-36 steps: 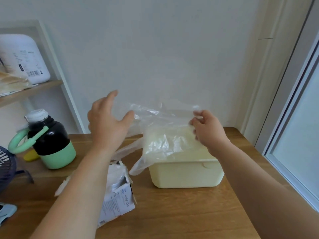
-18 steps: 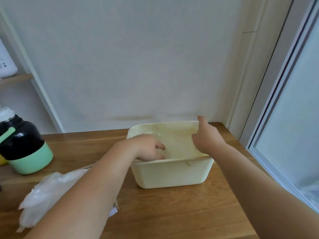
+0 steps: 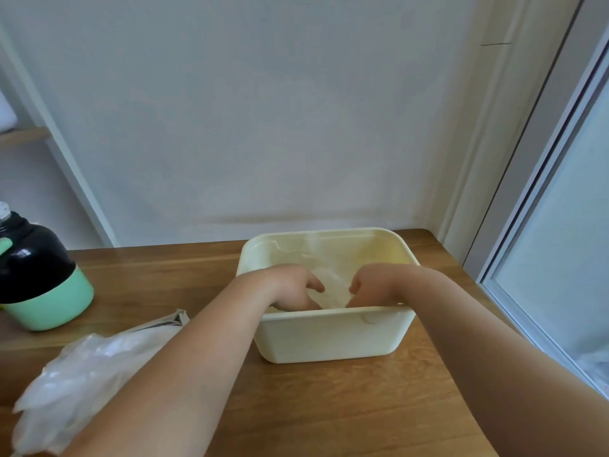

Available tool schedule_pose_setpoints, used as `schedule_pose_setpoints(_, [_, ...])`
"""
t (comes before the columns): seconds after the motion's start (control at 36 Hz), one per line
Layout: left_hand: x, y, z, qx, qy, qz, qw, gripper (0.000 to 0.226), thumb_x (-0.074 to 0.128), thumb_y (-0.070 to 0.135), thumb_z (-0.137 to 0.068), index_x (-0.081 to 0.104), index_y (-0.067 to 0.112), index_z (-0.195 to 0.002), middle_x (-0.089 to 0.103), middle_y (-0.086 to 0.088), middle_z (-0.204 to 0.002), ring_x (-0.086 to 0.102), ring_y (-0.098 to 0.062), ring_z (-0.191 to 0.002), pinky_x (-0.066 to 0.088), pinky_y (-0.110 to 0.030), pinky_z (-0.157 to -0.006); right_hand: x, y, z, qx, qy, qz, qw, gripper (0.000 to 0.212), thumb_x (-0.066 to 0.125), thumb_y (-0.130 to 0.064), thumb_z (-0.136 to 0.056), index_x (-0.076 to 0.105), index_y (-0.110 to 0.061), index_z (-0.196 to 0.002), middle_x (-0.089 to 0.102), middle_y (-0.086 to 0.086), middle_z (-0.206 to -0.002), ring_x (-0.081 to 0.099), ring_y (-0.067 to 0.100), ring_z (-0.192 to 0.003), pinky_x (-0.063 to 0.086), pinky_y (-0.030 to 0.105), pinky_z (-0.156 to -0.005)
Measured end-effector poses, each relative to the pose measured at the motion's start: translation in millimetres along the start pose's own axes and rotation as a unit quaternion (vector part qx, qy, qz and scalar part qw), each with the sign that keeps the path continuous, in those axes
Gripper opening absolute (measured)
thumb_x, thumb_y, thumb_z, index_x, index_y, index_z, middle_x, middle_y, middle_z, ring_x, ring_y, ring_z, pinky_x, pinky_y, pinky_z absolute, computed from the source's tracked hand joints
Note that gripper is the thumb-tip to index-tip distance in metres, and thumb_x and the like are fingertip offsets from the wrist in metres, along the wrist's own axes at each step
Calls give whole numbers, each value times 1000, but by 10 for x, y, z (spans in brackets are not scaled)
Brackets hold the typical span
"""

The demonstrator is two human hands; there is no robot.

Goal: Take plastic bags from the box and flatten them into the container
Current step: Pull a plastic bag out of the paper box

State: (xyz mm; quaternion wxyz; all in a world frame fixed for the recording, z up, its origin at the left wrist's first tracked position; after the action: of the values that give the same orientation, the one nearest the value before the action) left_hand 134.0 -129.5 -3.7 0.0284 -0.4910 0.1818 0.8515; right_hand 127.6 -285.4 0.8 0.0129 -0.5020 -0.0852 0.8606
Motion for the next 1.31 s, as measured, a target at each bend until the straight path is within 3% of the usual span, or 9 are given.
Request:
schedule_pose_setpoints(0.17, [-119, -72, 136, 33, 112, 82, 990, 44, 64, 39, -90, 57, 30, -133, 56, 8, -134, 54, -11, -119, 42, -25, -95, -165, 18, 73, -21, 116, -50, 992, 21, 55, -20, -90, 65, -4, -99, 65, 8, -102, 61, 23, -92, 49, 30, -81])
schedule_pose_setpoints(0.25, [-207, -109, 285, 57, 192, 136, 970, 32, 63, 34, -92, 64, 28, -124, 63, 11, -124, 58, -6, -109, 41, -20, -91, -275, -9, 211, -34, 204, -127, 970, 29, 49, -14, -91, 63, -2, -112, 66, 11, -106, 63, 29, -91, 52, 38, -85])
schedule_pose_setpoints(0.53, [-267, -367, 924, 46, 313, 218, 923, 20, 58, 29, -95, 69, 31, -111, 64, 22, -104, 60, 0, -98, 45, -22, -90, -205, -468, 528, -138, 352, -261, 888, 20, 50, -20, -93, 62, -21, -108, 52, -13, -75, 48, 3, -60, 37, 8, -48])
schedule_pose_setpoints(0.64, [-202, -578, 1266, 29, 342, 219, 913, 16, 60, 29, -94, 70, 32, -107, 65, 23, -99, 60, 3, -94, 45, -15, -65, -71, -816, 556, -174, 356, -295, 869, 19, 51, -15, -92, 65, -16, -105, 50, -12, -62, 48, 3, -50, 35, 8, -44])
schedule_pose_setpoints(0.72, [-141, -771, 1516, 8, 360, 205, 910, 18, 59, 29, -95, 70, 30, -110, 65, 20, -104, 60, 1, -99, 45, -15, -80, 62, -1087, 572, -210, 334, -307, 866, 16, 51, -14, -91, 63, -20, -99, 51, -10, -59, 47, 3, -46, 34, 8, -43])
schedule_pose_setpoints(0.81, [-73, -951, 1678, -22, 358, 182, 916, 24, 57, 27, -96, 67, 28, -118, 65, 16, -112, 57, 1, -100, 39, -7, -77, 198, -1316, 580, -249, 302, -301, 869, 14, 50, -15, -92, 63, -17, -98, 49, -12, -63, 45, 3, -54, 32, 11, -50])
schedule_pose_setpoints(0.97, [159, -1227, 1837, -81, 256, 101, 958, 37, 59, 25, -95, 58, 27, -132, 60, 11, -130, 56, -5, -115, 42, -22, -96, 473, -1688, 502, -261, 227, -287, 893, 14, 56, -20, -90, 67, -14, -97, 63, -8, -86, 59, 13, -82, 47, 17, -68])
schedule_pose_setpoints(1.08, [247, -1301, 1869, -103, 265, 90, 955, 27, 54, 30, -98, 64, 30, -123, 65, 11, -121, 60, -10, -108, 48, -29, -91, 602, -1823, 475, -275, 168, -253, 912, 27, 58, -18, -89, 66, -17, -115, 66, -5, -108, 59, 9, -92, 46, 21, -78])
schedule_pose_setpoints(1.31, [198, -1348, 1867, -118, 280, 31, 952, 18, 55, 27, -96, 73, 26, -95, 66, 12, -92, 63, -11, -87, 56, -38, -82, 591, -1866, 459, -272, 162, -226, 921, 34, 58, -15, -89, 63, -18, -123, 64, -7, -116, 59, 7, -95, 47, 20, -82])
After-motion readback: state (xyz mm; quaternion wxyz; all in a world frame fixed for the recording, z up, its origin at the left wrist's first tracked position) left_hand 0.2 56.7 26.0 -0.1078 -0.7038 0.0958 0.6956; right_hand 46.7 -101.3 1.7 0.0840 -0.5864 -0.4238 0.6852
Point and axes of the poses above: each hand's wrist, its own z-axis away from the middle knuckle, its own x-axis out of the palm, y = z × x, the point moved 2 cm from there along -z, towards the middle knuckle
